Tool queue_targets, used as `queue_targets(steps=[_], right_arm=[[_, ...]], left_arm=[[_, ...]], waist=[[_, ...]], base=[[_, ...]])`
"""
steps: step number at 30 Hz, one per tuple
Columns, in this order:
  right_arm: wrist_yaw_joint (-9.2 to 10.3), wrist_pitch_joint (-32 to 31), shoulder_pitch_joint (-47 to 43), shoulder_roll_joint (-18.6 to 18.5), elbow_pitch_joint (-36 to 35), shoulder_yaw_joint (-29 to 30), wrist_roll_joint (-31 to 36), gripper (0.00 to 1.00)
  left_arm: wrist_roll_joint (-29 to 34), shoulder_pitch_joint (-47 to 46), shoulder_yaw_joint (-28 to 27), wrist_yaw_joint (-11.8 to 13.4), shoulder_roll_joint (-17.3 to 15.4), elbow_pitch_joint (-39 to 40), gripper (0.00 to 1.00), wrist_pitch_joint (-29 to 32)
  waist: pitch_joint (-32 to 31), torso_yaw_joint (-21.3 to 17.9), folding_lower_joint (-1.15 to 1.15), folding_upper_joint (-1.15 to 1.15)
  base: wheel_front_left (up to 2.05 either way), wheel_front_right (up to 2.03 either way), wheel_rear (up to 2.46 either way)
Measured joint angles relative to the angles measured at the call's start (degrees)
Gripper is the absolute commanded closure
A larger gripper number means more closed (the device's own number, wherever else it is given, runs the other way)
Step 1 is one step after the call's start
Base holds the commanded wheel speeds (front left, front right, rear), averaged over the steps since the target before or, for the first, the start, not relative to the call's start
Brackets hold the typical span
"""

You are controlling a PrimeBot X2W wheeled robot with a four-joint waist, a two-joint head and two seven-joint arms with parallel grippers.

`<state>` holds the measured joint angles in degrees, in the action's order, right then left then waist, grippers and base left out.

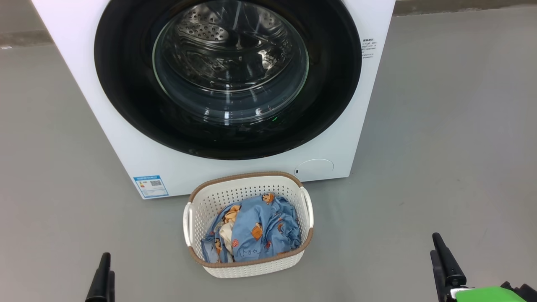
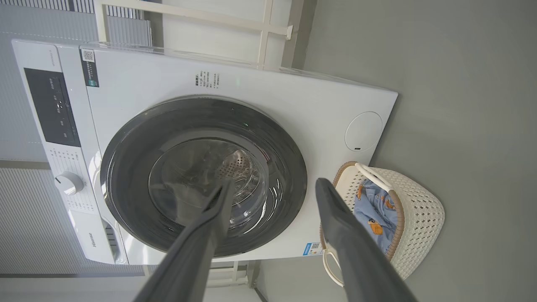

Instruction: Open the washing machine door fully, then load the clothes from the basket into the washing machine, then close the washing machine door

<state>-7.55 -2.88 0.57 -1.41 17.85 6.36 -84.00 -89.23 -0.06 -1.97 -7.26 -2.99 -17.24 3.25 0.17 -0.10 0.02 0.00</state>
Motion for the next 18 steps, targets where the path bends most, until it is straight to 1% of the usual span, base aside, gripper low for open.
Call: queue_targets(steps=[7, 18], right_arm=[[0.0, 1.05, 0.03, -0.02, -0.71, -0.36, 5.12, 0.0], [0.0, 2.92, 0.07, -0.09, -1.57, -1.21, 13.61, 0.0]], left_arm=[[2.29, -0.01, 0.81, 0.0, -1.4, 0.71, 0.0, -1.07], [8.75, -0.02, 2.88, 0.0, -3.85, 2.35, 0.0, -2.91]], waist=[[0.02, 0.0, 0.0, 0.0], [0.0, -0.14, 0.0, 0.0]], base=[[0.0, 0.0, 0.0], [0.0, 0.0, 0.0]])
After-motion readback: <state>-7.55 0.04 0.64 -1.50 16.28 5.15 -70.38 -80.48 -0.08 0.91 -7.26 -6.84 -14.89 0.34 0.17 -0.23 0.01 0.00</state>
